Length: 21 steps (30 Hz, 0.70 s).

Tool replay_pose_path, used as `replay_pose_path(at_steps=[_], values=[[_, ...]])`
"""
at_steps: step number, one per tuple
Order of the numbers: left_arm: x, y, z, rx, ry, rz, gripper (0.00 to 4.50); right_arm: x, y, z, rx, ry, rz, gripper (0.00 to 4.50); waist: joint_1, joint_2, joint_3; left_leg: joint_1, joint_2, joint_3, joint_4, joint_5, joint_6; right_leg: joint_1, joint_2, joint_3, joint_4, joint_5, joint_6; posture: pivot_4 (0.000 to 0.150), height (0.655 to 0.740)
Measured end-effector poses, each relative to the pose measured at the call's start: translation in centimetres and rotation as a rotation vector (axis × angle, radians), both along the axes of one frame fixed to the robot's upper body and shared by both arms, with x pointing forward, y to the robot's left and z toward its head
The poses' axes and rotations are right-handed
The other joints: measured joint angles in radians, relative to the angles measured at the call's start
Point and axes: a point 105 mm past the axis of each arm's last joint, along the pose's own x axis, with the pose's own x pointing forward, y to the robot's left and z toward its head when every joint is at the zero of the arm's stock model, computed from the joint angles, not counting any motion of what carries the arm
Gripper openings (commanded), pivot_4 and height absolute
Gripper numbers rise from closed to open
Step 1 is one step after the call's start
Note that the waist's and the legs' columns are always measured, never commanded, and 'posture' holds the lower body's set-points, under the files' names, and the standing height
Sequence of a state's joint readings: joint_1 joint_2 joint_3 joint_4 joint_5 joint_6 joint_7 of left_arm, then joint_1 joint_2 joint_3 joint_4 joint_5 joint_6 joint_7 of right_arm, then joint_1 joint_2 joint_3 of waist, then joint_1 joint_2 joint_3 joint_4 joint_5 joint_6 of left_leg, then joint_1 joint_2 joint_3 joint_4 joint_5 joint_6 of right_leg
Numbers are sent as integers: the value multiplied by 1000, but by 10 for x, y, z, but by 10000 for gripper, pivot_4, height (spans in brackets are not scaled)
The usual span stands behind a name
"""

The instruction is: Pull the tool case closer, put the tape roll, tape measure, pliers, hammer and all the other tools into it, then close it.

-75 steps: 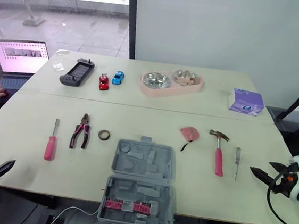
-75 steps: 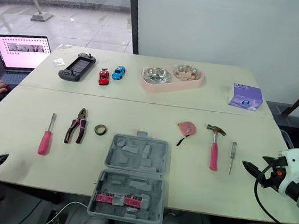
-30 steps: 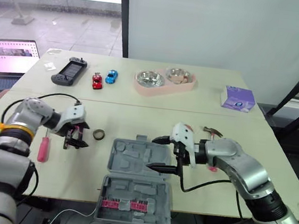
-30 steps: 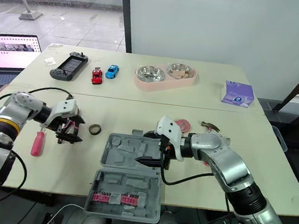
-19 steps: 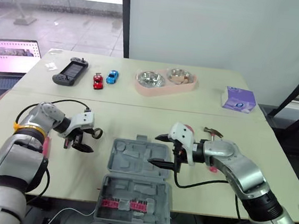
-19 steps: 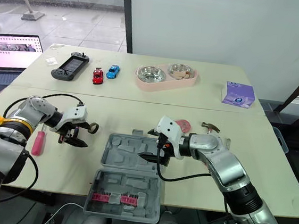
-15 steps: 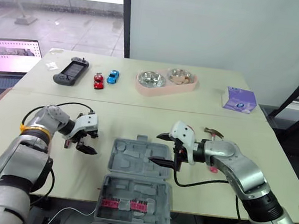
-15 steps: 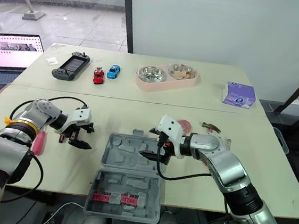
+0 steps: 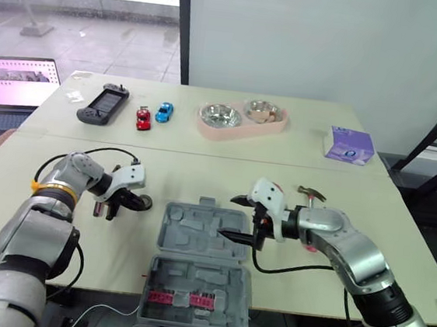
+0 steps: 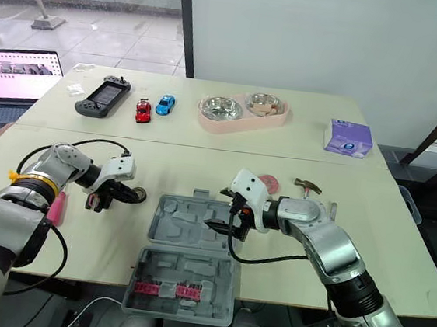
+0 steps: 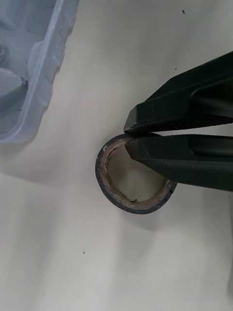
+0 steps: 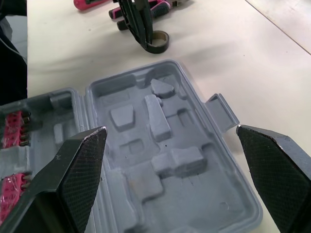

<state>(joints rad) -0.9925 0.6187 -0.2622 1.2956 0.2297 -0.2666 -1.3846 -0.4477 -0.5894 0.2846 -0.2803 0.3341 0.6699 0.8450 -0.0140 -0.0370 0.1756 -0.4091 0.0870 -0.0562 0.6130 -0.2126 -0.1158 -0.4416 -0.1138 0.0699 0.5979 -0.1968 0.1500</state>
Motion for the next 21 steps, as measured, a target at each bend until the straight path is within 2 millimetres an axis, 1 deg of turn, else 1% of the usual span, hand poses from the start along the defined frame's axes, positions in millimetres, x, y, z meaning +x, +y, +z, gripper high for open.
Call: replay_pose_path(at_steps=[8, 11, 16, 18, 21], values=[[0, 0, 2, -1, -6, -12, 1073, 1, 2, -1, 5, 0, -3, 45000, 1, 0, 0, 0, 0, 0, 0, 0, 0, 0, 0, -1, 0, 0, 0, 1500, 7387], [2, -4, 11, -13, -21, -46, 1073, 1, 1, -1, 2, -1, -6, 45000, 1, 0, 0, 0, 0, -1, 0, 0, 0, 0, 0, -1, 0, 0, 0, 1500, 7387], [10, -24, 51, -69, -83, -173, 1073, 1, 3, -1, 5, -2, -7, 45000, 2, 0, 0, 0, 0, -1, 0, 0, 0, 1, 0, -1, 0, 0, 0, 1500, 7387], [9, -33, 57, -79, -87, -221, 1073, 2, 3, -1, 6, -3, -8, 45000, 1, 0, 0, 0, 0, -1, 0, 0, 0, 1, 0, -1, 0, 0, 0, 1500, 7387], [7, -50, 55, -95, -74, -285, 1073, 2, 2, -2, 6, -3, -15, 45000, -1, 0, 0, 0, 0, -2, 0, 0, 0, 1, 0, -1, 0, 0, 0, 1500, 7387]])
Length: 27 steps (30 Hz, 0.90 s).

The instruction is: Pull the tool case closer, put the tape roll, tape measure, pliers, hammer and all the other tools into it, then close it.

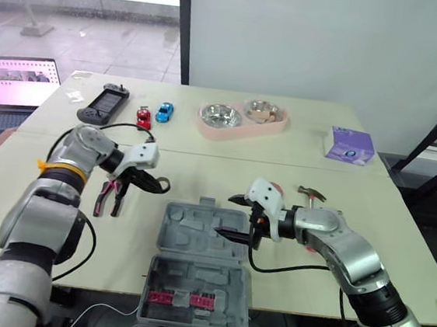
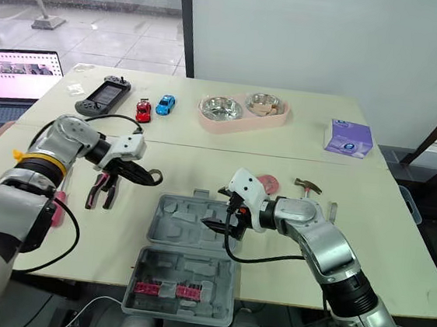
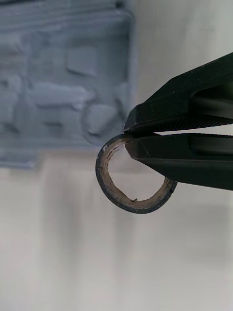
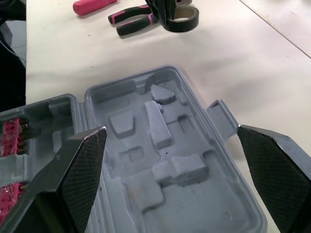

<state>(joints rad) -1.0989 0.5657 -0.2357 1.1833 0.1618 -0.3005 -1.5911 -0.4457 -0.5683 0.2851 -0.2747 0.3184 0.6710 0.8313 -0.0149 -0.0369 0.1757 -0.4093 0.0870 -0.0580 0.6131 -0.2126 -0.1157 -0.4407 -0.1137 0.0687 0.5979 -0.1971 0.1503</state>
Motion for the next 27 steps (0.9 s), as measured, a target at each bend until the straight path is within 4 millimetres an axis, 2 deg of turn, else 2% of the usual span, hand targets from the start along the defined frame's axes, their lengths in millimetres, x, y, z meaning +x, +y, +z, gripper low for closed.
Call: replay_pose_path(at_steps=[5, 7, 13, 27], values=[[-4, -26, -5, 7, -7, -105, 1073, 0, 0, -1, 1, 1, -11, 45000, -1, 0, 0, 0, 0, 0, 0, 0, 0, 0, 0, 0, 0, 0, 0, 1500, 7387], [-7, -29, -12, 15, 10, -125, 1073, 0, 0, -2, 1, 4, -17, 45000, -3, 0, 0, 0, 0, 0, 0, 0, 0, 0, 0, 0, 0, 0, 0, 1500, 7387], [-20, -24, -38, 67, 92, -143, 1073, -4, 0, -5, 0, 11, -24, 45000, -1, 0, 0, 0, 0, -1, 0, 0, 0, 0, 0, 0, 0, 0, 0, 1500, 7387], [-22, -22, -41, 107, 86, -171, 1073, -6, -3, -3, 3, 9, -45, 45000, 0, 0, 0, 0, 0, -1, 0, 0, 0, 0, 0, 0, 0, 0, 0, 1500, 7387]])
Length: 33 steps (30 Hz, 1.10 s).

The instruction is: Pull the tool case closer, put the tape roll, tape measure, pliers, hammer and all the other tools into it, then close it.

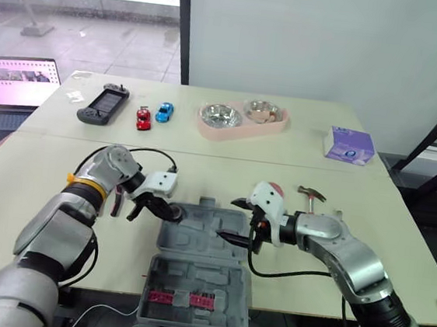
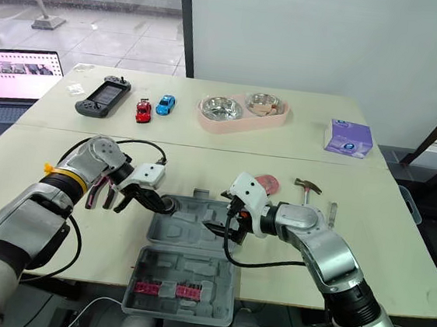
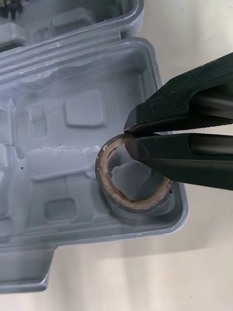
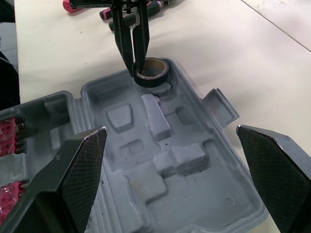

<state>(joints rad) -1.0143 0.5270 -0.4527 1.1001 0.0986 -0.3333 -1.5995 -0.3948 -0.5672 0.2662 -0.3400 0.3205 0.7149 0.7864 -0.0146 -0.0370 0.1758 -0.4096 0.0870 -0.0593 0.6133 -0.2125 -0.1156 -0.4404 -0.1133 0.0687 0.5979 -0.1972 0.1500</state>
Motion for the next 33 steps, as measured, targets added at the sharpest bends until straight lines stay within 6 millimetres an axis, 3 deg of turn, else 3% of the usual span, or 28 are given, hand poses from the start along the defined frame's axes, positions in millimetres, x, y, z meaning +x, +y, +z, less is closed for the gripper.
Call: replay_pose_path(at_steps=[6, 9, 14, 24, 27, 30, 33], values=[[1, 0, 1, -11, -2, 7, 1073, 0, 0, 0, 0, -1, -1, 45000, 0, 0, 0, 0, 0, 0, 0, 0, 0, 0, 0, 0, 0, 0, 0, 1500, 7387], [2, -1, 3, -23, -6, 14, 9191, 0, 0, 0, 0, -1, -1, 45000, 1, 0, 0, 0, 0, 0, 0, 0, 0, 0, 0, 0, 0, 0, 0, 1500, 7387], [5, -2, 8, -48, -24, 28, 32518, 0, 0, 0, 0, -1, 0, 45000, 1, 0, 0, 0, 0, 0, 0, 0, 0, 0, 0, 0, 0, 0, 0, 1500, 7387], [12, 7, 36, -155, -54, 111, 32518, 0, 0, 0, 0, 0, 4, 45000, 0, 0, 0, 0, 0, 0, 0, 0, 0, 0, 0, 0, 0, 0, 0, 1500, 7387], [12, 9, 35, -212, -52, 162, 24502, 1, -1, -1, -1, 3, 0, 45000, -2, 0, 0, 0, 0, 0, 0, 0, 0, 0, 0, 0, 0, 0, 0, 1500, 7387], [8, 11, 24, -284, -29, 234, 9595, 1, -1, -1, -2, 4, -3, 45000, -3, 0, 0, 0, 0, 0, 0, 0, 0, 0, 0, 0, 1, 0, 0, 1500, 7387], [4, 11, 18, -344, -43, 285, 9595, 2, -1, -2, -2, 3, -6, 45000, -1, 0, 0, 0, 0, -1, 0, 0, 0, 0, 0, 0, 1, 0, 0, 1500, 7387]])
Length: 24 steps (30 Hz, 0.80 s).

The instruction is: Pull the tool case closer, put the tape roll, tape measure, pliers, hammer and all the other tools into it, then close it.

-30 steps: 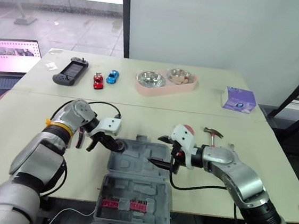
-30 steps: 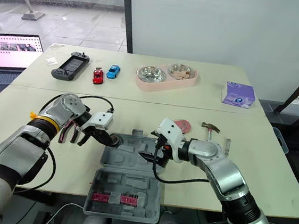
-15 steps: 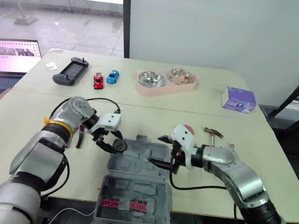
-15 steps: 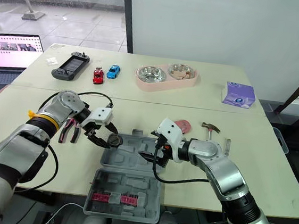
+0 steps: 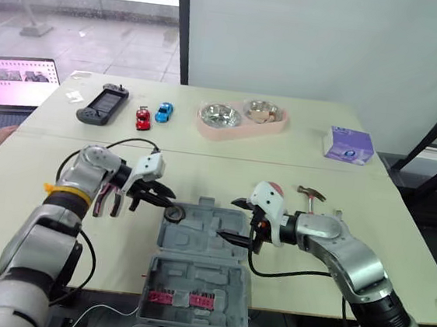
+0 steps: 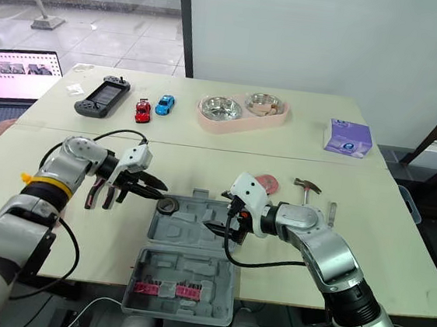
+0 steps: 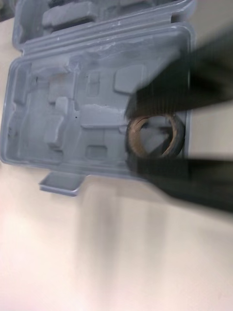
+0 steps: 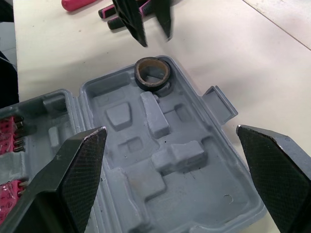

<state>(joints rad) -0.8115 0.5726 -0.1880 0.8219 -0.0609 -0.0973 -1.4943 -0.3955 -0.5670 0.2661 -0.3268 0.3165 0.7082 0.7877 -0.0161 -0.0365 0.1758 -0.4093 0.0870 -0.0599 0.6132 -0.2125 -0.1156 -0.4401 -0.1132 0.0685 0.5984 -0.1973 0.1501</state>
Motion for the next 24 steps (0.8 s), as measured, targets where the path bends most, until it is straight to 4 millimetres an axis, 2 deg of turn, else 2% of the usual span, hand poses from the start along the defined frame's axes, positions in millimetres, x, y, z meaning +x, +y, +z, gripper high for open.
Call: replay_pose_path(at_steps=[5, 12, 15, 18, 24], values=[[-6, -8, -12, -94, -27, 74, 9595, 1, -1, -1, 0, 0, -10, 45000, 2, 0, 0, 0, 0, 0, 0, 0, 0, 0, 0, 0, 0, 0, 0, 1500, 7387], [-8, -14, -25, -138, -70, 144, 9595, 1, -1, -2, 1, 1, -16, 45000, 2, 0, 0, 0, 0, 0, 0, 0, 0, 0, 0, 0, 0, 0, 0, 1500, 7387], [-7, -13, -29, -121, -114, 152, 9595, 1, -1, -2, 2, 0, -16, 45000, 1, 0, 0, 1, 0, 0, 0, 0, 0, 0, 0, 0, 0, 0, 0, 1500, 7387], [-9, -12, -41, -78, -160, 145, 9595, 1, -1, -2, 2, 1, -17, 45000, 2, 0, 0, 1, 0, 0, 0, 0, 0, 0, 0, 0, 0, 0, 0, 1500, 7387], [-8, -13, -48, -30, -280, 119, 9595, 1, -4, -3, 7, 6, -34, 45000, -1, 1, -1, 7, 0, 0, 0, 0, 0, 7, 0, 0, -1, 0, 0, 1500, 7387]])
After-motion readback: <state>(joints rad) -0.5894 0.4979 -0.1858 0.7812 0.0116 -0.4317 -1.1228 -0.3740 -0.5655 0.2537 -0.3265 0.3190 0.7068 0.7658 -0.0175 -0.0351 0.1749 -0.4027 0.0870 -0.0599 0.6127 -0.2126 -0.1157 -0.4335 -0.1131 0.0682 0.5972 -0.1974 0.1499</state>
